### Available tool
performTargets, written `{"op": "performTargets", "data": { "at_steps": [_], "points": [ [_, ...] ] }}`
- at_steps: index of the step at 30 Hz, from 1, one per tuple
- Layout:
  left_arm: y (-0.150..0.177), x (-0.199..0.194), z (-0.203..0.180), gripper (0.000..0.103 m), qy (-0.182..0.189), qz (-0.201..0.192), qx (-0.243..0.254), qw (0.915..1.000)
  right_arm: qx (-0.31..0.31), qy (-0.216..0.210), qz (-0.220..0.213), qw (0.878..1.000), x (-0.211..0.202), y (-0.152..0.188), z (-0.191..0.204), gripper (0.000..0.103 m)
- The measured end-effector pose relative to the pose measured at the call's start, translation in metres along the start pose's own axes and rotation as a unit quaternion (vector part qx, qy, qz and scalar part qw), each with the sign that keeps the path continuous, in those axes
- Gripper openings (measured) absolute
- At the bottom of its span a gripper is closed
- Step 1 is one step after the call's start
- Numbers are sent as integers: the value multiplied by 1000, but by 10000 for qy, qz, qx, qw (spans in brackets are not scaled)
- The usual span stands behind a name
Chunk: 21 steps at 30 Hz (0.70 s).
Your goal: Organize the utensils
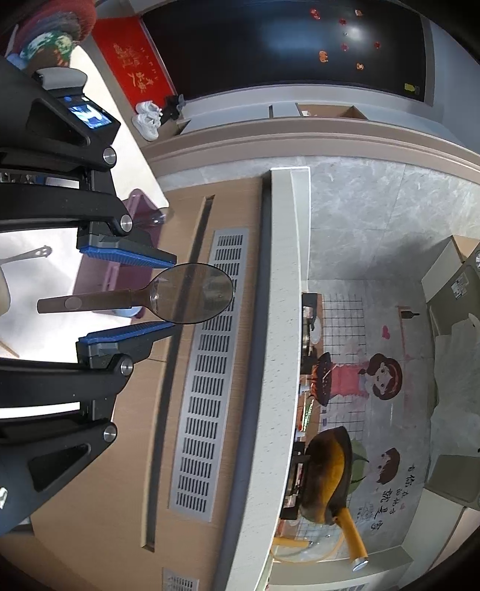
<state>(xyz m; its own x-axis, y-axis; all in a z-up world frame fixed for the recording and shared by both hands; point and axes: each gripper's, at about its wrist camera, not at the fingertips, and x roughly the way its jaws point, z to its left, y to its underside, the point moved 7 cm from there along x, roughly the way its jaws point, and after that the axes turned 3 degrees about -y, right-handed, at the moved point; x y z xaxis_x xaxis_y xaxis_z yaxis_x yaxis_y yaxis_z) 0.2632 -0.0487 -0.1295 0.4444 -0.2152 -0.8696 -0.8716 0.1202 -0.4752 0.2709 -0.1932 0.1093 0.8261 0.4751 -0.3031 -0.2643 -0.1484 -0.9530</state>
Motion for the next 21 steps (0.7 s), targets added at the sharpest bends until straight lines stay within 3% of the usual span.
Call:
{"op": "performTargets", "data": {
  "at_steps": [4, 7, 9, 14, 18, 21],
  "points": [
    [-16, -20, 29, 31, -908, -734, -498, 9919, 67, 27, 95, 9999, 0, 17, -6, 27],
    [-17, -6, 45, 31, -906, -463, -1199, 9876, 158, -7, 238, 9996, 5, 32, -9, 27],
    [-18, 5, 47, 32, -880, -296, -1376, 9861, 201, -24, 309, 9993, 8, 40, -10, 27],
    [-30, 17, 36, 44, -844, -190, -1361, 9869, 297, -39, 453, 9985, 12, 57, -14, 28],
    [-35, 19, 33, 44, -947, -117, -1289, 9871, 326, 85, 514, 9981, 13, 66, -16, 28],
    [-37, 23, 32, 44, -1110, -183, -866, 9899, 290, 145, 515, 9981, 12, 70, -16, 28]
  ]
}}
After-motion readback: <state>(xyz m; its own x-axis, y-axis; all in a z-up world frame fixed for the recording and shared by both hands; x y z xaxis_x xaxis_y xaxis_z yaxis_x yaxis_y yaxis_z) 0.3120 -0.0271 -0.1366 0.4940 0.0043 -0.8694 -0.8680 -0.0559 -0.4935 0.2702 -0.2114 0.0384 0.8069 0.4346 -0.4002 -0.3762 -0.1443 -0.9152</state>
